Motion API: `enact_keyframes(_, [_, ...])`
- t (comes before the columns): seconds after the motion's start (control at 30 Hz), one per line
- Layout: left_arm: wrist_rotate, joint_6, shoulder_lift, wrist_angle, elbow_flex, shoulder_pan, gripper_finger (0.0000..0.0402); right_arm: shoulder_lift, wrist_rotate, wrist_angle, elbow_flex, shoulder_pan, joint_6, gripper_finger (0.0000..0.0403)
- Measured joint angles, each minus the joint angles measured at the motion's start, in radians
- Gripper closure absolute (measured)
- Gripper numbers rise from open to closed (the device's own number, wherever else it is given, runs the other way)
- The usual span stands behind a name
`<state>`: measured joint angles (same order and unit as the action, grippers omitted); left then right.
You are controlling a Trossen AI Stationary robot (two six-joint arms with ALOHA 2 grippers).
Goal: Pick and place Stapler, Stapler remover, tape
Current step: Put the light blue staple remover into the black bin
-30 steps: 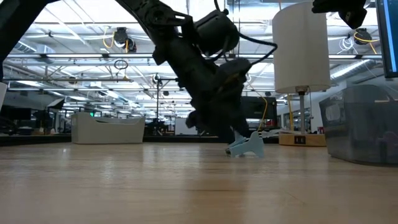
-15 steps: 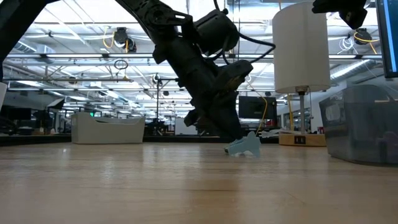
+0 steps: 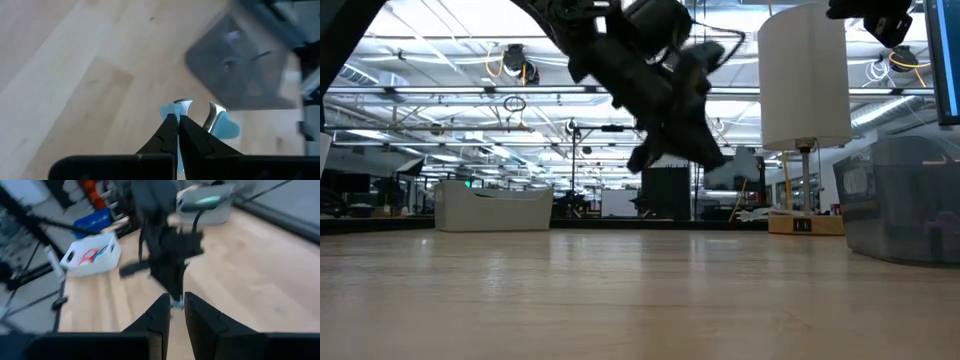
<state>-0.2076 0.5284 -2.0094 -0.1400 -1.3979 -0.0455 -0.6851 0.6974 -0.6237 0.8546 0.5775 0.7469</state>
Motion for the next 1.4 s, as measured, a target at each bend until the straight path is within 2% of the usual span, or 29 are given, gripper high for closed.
enact_keyframes(0.1, [-0.027,-0.010,0.062,0.002,0.001,0.003,0.0399,-0.002,-0.073,0.004,0.000,0.000,-0.001,0.0355])
enact_keyframes(0.27, [-0.042,-0.047,0.147,0.120,-0.001,0.013,0.0400,-0.006,-0.150,0.028,0.000,0.000,-0.055,0.0355])
enact_keyframes(0.47, [-0.040,-0.055,0.183,0.359,-0.001,0.018,0.0400,-0.042,-0.150,0.141,0.000,0.000,-0.199,0.0355])
enact_keyframes(0.63, [-0.037,-0.060,0.185,0.460,-0.001,0.028,0.0400,-0.071,-0.150,0.209,0.000,0.000,-0.308,0.0353])
enact_keyframes(0.83, [-0.028,-0.082,0.193,0.458,0.000,0.036,0.0401,-0.093,-0.123,0.248,0.000,0.000,-0.323,0.0313])
enact_keyframes(1.1, [0.065,-0.109,0.193,0.515,0.000,0.037,0.0401,-0.184,-0.123,0.336,0.000,-0.023,-0.351,0.0243])
enact_keyframes(1.4, [0.070,-0.131,0.193,0.446,0.000,0.063,0.0401,-0.223,-0.125,0.365,0.000,-0.085,-0.368,0.0232])
